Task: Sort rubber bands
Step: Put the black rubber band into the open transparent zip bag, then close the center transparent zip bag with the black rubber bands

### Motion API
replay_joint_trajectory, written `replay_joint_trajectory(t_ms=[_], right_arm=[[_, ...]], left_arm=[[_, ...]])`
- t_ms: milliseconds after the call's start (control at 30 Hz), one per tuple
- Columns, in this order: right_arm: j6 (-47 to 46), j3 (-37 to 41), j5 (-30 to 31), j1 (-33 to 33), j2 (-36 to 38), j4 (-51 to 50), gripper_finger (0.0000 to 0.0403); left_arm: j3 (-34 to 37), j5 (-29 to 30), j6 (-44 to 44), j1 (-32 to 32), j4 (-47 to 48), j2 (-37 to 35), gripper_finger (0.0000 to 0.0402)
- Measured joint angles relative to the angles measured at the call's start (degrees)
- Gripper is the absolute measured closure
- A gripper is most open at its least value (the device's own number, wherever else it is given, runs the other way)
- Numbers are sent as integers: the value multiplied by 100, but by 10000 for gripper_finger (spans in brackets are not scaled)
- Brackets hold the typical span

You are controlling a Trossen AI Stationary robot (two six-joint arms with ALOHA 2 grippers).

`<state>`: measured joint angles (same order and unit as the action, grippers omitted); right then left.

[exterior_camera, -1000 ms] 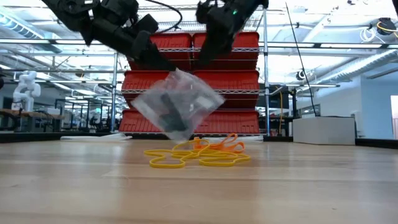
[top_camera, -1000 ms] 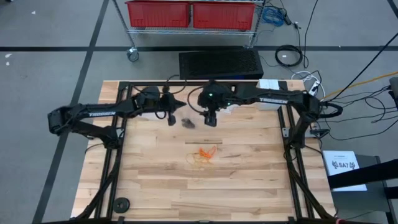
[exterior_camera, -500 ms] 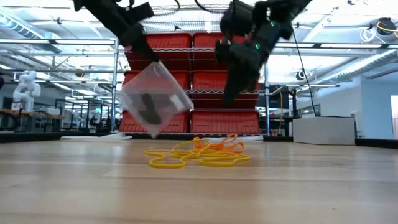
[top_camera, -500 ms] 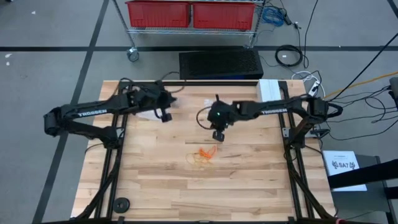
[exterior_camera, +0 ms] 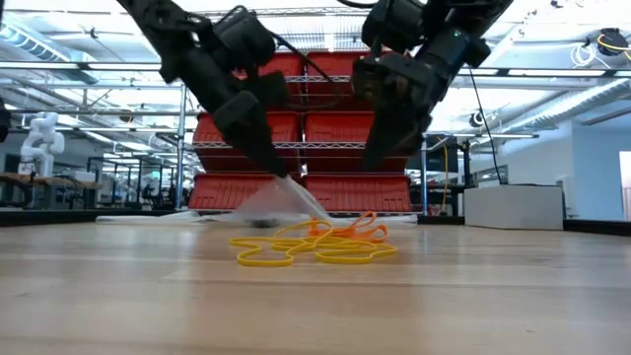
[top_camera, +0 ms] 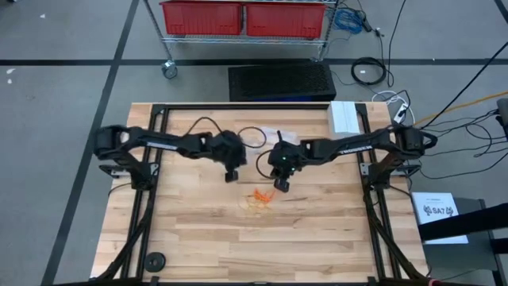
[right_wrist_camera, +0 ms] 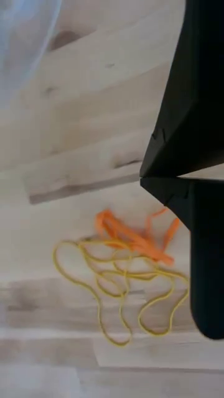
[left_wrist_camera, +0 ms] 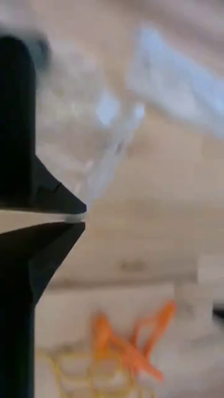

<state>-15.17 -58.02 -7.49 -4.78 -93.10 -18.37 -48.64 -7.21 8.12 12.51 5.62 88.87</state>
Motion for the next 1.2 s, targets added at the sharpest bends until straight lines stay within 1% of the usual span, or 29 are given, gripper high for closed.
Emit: replay_joint_trajectory(t_ms=[67, 167, 233, 333, 400, 467, 533, 600, 667, 733, 833, 933, 1033, 1133, 1200], right_arm=[[-138, 2, 62, -8, 93, -197, 401], [-467, 124, 182, -15, 166, -70, 402], [-877, 386, 160, -15, 170, 530, 402], [-1646, 888, 226, -15, 148, 1934, 402], [-2069, 1130, 649, -8, 63, 2716, 403], [-2326, 1196, 1219, -15, -42, 2931, 402], [-2494, 1191, 1629, -19, -178, 3034, 393], [-2669, 1191, 1832, -31, -339, 3105, 374], [-2884, 1189, 1920, -89, -515, 3177, 347], [-3139, 1185, 1962, -203, -655, 3237, 313], [-3561, 1182, 2007, -364, -878, 3578, 257], [-3704, 1152, 2005, -492, -1115, 3859, 211], [-3797, 964, 1999, -579, -1450, 3840, 182], [-3887, 633, 2034, -625, -1844, 3856, 176], [-3888, 368, 2143, -653, -2091, 3895, 186]], left_arm=[[-2, -335, -30, 5, -280, 164, 338], [-11, -575, -37, 51, -466, 227, 301], [-62, -623, -95, 107, -471, 189, 275], [-137, -697, -187, 279, -486, 49, 245], [-138, -859, -235, 442, -420, -108, 232], [-113, -1163, -320, 673, -416, -241, 227], [18, -1492, -335, 938, -369, -362, 226], [173, -1889, -347, 1221, -467, -459, 226], [389, -2431, -584, 1475, -858, -537, 226], [587, -3008, -882, 1690, -1369, -564, 226], [843, -3635, -1238, 1989, -2035, -600, 226], [932, -3844, -1384, 2190, -2396, -633, 226], [979, -3992, -1467, 2348, -2490, -653, 226], [979, -4166, -1493, 2495, -2512, -655, 226], [979, -4212, -1491, 2560, -2543, -656, 226]])
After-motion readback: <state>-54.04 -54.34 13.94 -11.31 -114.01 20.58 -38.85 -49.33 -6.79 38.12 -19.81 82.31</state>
